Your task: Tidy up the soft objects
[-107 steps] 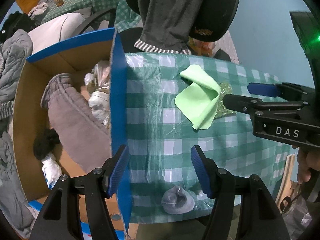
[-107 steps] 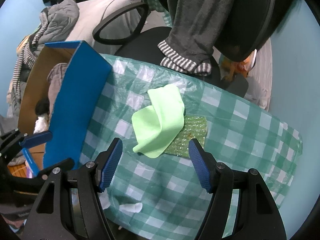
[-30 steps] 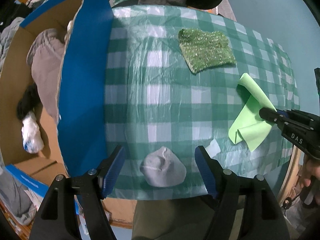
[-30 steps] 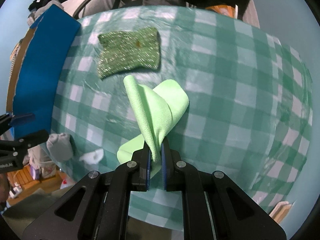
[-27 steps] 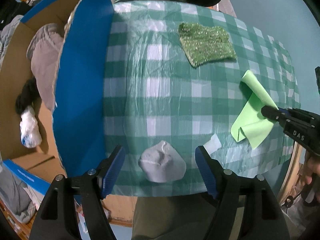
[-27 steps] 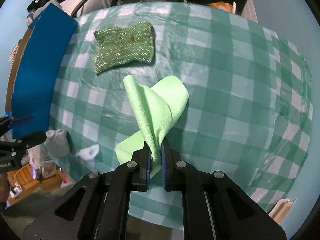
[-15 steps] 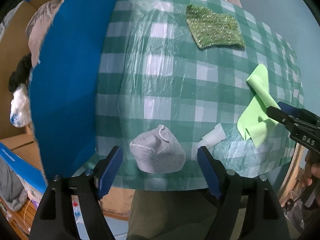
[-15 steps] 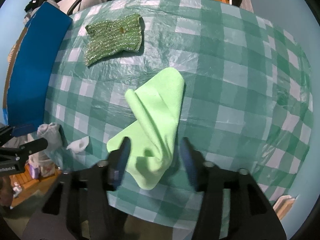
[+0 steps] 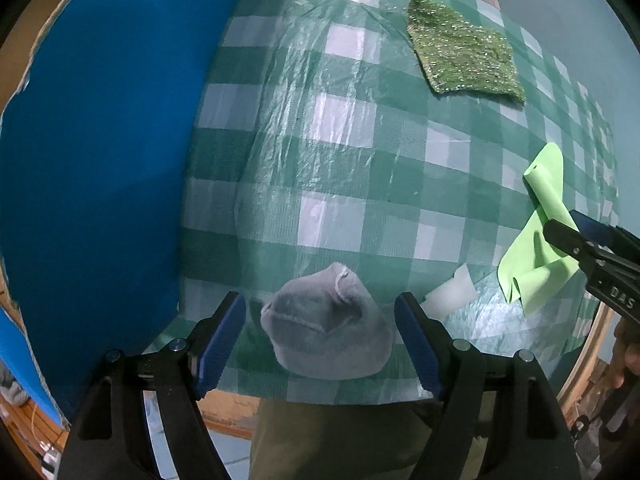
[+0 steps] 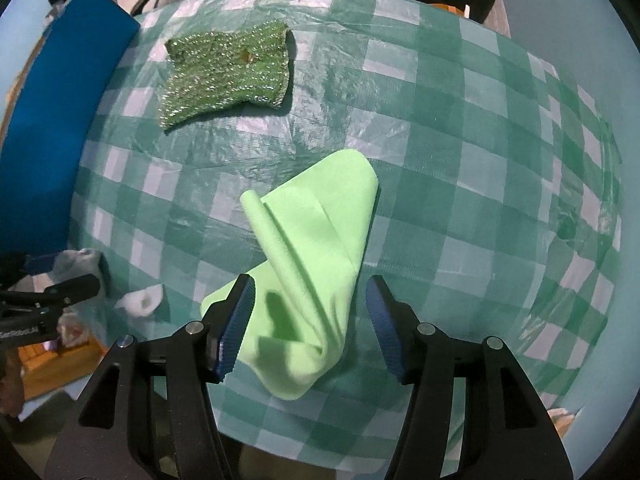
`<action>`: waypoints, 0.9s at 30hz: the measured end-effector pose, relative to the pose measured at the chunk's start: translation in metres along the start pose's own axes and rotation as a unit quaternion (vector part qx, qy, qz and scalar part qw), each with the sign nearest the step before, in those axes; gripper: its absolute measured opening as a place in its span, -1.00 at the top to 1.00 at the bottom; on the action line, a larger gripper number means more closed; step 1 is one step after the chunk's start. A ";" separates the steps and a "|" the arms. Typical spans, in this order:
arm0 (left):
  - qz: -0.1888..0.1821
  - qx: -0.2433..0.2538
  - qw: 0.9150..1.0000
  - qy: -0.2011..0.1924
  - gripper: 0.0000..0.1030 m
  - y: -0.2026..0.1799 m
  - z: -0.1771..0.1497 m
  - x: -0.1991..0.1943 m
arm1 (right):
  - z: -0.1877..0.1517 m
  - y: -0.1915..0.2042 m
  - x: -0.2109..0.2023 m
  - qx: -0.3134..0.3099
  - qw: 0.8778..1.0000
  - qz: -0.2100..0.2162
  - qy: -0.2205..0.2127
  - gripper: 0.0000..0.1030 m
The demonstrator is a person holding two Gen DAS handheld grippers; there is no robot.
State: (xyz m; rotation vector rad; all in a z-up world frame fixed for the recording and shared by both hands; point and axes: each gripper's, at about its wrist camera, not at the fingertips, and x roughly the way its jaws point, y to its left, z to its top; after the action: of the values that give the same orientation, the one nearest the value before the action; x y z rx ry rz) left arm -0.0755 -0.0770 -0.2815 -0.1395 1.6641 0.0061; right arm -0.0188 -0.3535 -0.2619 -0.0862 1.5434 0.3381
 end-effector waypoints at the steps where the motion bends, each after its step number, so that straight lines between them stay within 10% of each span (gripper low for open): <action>1: 0.001 0.003 1.000 0.000 -0.50 -0.001 0.004 -0.001 | 0.001 0.001 0.002 -0.004 1.000 -0.007 -0.001 -0.13; 13: 0.001 0.019 1.000 0.004 0.19 -0.001 0.017 0.005 | -0.001 0.019 0.015 -0.043 0.997 -0.060 -0.003 -0.14; 21: 0.004 0.030 1.000 0.003 0.45 -0.013 0.017 -0.002 | -0.003 0.038 0.013 -0.072 0.996 -0.052 -0.008 0.78; 27: 0.004 0.038 0.999 -0.006 0.50 -0.017 0.015 -0.022 | -0.001 0.043 0.006 -0.068 0.997 -0.027 -0.004 0.86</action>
State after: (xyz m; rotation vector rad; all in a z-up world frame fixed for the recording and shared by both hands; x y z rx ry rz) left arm -0.0571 -0.0906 -0.2598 -0.0753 1.6514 -0.0513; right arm -0.0310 -0.3114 -0.2610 -0.2329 1.5071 0.3987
